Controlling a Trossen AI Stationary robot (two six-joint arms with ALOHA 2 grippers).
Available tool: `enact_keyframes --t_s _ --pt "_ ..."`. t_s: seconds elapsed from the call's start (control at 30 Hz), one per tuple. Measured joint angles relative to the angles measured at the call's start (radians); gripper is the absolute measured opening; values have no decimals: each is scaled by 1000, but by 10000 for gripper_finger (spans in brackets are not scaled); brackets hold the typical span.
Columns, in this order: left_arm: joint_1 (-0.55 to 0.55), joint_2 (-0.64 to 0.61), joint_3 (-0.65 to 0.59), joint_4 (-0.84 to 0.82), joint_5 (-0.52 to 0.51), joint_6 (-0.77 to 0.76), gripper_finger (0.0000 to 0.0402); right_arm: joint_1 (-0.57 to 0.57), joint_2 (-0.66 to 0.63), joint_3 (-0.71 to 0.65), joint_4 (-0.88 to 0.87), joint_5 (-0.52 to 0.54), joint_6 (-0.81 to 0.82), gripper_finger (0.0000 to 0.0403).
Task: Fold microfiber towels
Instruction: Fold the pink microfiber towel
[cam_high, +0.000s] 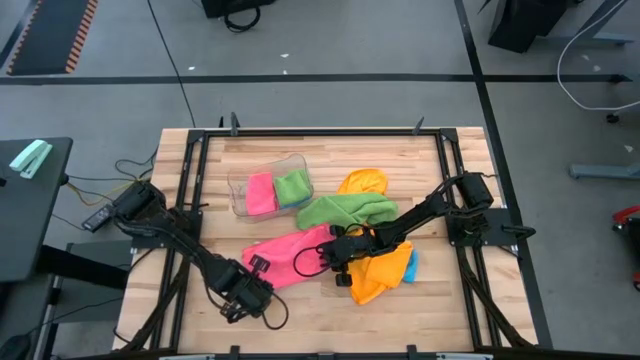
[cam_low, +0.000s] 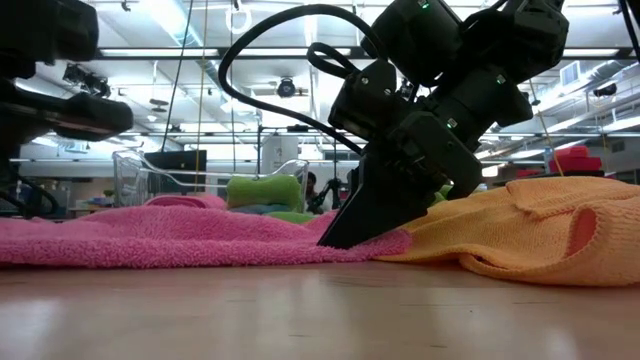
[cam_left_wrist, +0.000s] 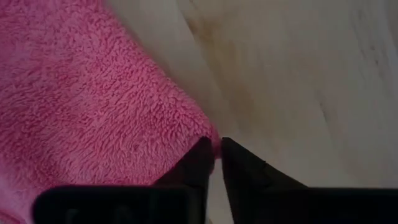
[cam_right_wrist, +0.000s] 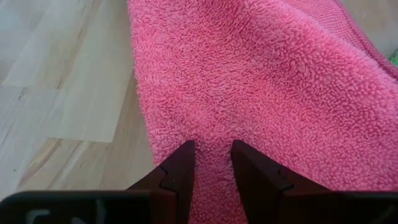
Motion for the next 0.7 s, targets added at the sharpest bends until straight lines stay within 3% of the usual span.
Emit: enact_keyframes --t_s 0.13,0.7 --pt "-15 0 0 0 -1 0 9 0 0 0 0 0 0 117" --pt "-36 -86 73 -58 -8 10 16 0 0 0 0 13 9 117"
